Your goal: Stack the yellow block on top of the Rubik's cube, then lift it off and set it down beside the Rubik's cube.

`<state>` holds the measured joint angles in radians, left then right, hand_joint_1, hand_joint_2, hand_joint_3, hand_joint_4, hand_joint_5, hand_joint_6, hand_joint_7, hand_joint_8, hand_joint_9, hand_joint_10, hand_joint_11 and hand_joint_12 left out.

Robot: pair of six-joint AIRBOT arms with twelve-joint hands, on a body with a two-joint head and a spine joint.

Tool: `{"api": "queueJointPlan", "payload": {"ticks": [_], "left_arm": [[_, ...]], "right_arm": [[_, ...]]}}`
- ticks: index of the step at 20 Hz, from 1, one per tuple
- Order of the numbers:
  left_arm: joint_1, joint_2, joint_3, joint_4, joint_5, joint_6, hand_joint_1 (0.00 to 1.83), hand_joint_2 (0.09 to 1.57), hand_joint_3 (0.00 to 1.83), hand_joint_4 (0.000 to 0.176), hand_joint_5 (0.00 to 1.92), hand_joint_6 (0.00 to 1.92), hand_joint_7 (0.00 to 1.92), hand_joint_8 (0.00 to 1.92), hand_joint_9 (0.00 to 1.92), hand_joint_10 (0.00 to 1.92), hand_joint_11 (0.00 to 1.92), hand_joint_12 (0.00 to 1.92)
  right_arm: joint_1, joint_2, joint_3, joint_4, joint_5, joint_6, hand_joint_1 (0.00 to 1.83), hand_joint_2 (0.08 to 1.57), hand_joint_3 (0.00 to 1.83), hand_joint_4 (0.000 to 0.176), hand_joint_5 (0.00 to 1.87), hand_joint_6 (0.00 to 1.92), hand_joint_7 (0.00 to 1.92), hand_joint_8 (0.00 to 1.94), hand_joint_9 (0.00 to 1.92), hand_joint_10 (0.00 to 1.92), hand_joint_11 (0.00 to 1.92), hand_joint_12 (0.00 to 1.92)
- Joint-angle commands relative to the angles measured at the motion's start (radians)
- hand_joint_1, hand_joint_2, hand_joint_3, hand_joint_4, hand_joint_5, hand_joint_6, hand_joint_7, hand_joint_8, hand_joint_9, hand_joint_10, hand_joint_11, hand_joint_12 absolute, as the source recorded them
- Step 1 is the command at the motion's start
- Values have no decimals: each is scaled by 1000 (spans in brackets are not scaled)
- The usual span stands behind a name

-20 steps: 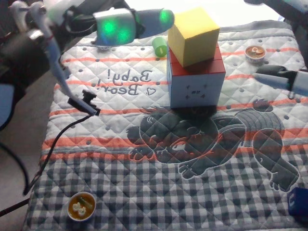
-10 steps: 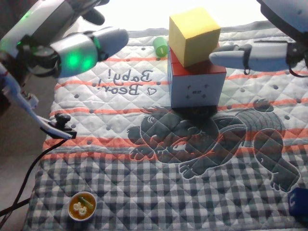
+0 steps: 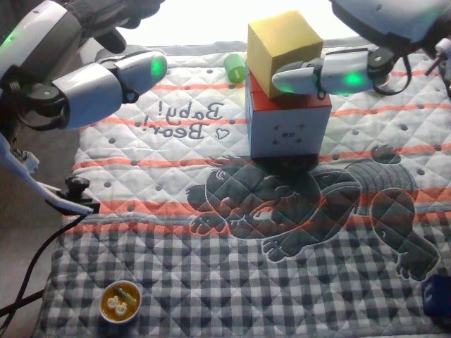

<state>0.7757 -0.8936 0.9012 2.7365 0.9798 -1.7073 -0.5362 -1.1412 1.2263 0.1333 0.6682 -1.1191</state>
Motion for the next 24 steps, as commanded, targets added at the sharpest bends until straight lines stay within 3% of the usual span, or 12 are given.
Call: {"api": "queueJointPlan", "payload": {"ticks": [1,3,8,10,12,14,17,18,19,20,21,24], "left_arm": [[-10,6,-1,24,125,-9,871,1260,3,0,175,710,364,200,15,1119,0,1748],[-10,5,-2,26,126,-9,879,1265,1,5,148,815,272,399,9,1100,0,1741],[-8,4,-5,33,126,-9,868,1269,0,0,220,750,296,491,20,1006,0,1611],[-8,3,-8,37,128,-9,901,1287,3,0,215,777,300,552,50,995,0,1531],[-8,4,-10,40,130,-9,936,1283,0,0,246,789,335,598,88,1006,0,1548],[-7,4,-11,40,132,-9,919,1299,3,0,254,806,302,694,82,1044,0,1573],[-3,3,-13,38,134,-9,908,1306,2,0,283,792,307,703,112,1004,0,1557],[-1,3,-13,36,135,-10,908,1306,2,0,283,792,307,703,112,1004,0,1557],[1,3,-13,34,137,-10,891,1306,0,0,319,744,351,640,159,928,0,1498],[4,3,-14,31,139,-10,891,1306,0,0,319,744,351,640,159,928,0,1498],[7,3,-15,28,142,-10,858,1305,0,0,389,591,400,494,191,805,0,1428],[17,3,-15,18,146,-11,826,1299,0,0,456,428,459,339,257,670,0,1385]], "right_arm": [[25,-5,9,-5,102,1,608,978,0,0,168,12,244,1,177,108,0,764],[28,-17,19,-7,82,1,602,946,0,0,145,0,212,0,166,77,0,690],[32,-37,38,-16,42,1,504,861,0,0,141,10,290,10,265,74,0,1156],[37,-48,50,-19,19,1,566,953,0,0,176,6,353,15,333,73,0,1191],[38,-60,62,-21,-2,1,573,885,0,0,181,5,308,1,322,49,0,1214],[38,-66,69,-21,-12,1,697,905,0,0,322,27,403,26,414,71,0,1337],[38,-68,71,-21,-14,1,1062,1096,4,0,812,34,735,27,592,159,0,1589],[39,-68,71,-21,-14,1,1062,1096,4,0,812,34,735,27,592,159,0,1589],[42,-67,71,-21,-14,1,1189,1207,0,0,850,1003,772,1223,511,1204,203,1887],[45,-67,71,-20,-14,1,1189,1207,0,0,850,1003,772,1223,511,1204,203,1887],[49,-67,71,-20,-14,1,1314,1222,11,0,841,1025,748,1429,603,1668,391,1917],[69,-67,66,-19,-3,1,1343,1229,4,0,882,978,736,1456,594,1744,420,1921]]}}
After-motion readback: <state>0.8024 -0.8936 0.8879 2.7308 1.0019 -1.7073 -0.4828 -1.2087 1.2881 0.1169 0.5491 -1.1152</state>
